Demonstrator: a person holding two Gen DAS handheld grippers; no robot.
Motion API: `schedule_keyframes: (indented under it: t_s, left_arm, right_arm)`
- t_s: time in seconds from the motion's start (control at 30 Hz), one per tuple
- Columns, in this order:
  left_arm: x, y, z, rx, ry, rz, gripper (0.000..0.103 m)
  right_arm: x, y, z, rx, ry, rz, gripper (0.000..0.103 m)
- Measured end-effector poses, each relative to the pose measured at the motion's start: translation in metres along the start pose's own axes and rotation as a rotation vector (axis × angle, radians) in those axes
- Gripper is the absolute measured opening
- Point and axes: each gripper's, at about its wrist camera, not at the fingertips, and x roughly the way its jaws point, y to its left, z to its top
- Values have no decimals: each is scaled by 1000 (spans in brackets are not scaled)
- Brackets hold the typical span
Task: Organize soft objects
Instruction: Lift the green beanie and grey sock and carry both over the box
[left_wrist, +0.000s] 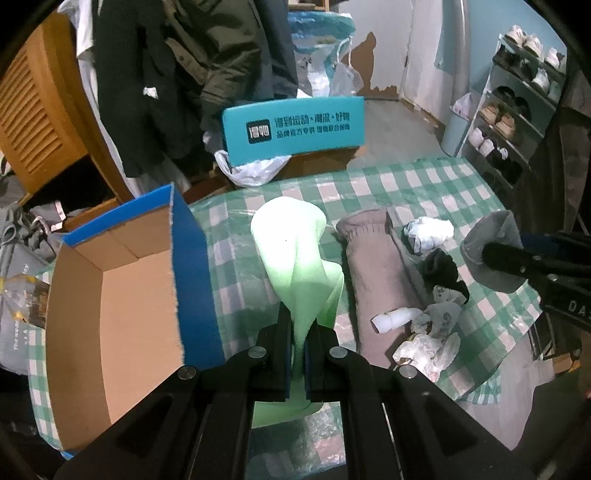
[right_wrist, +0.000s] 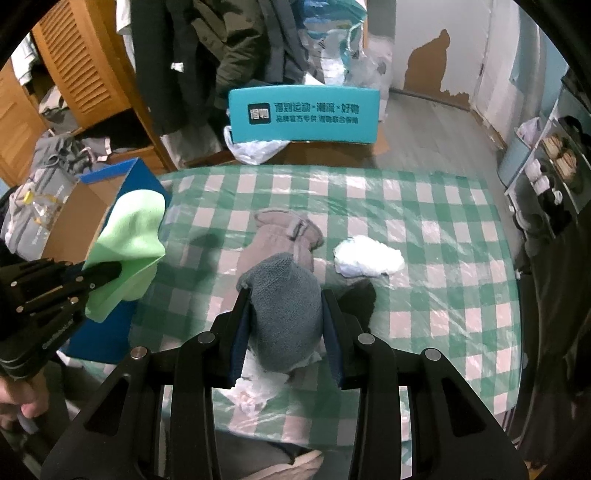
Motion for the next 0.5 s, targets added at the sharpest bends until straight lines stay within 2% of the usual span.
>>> schedule_keyframes:
  t_s: [0.5]
  left_arm:
    - [-34,22,-4,-30,-56,18,5]
  right_arm:
    - [-11,40,12,-56,-32,35,35]
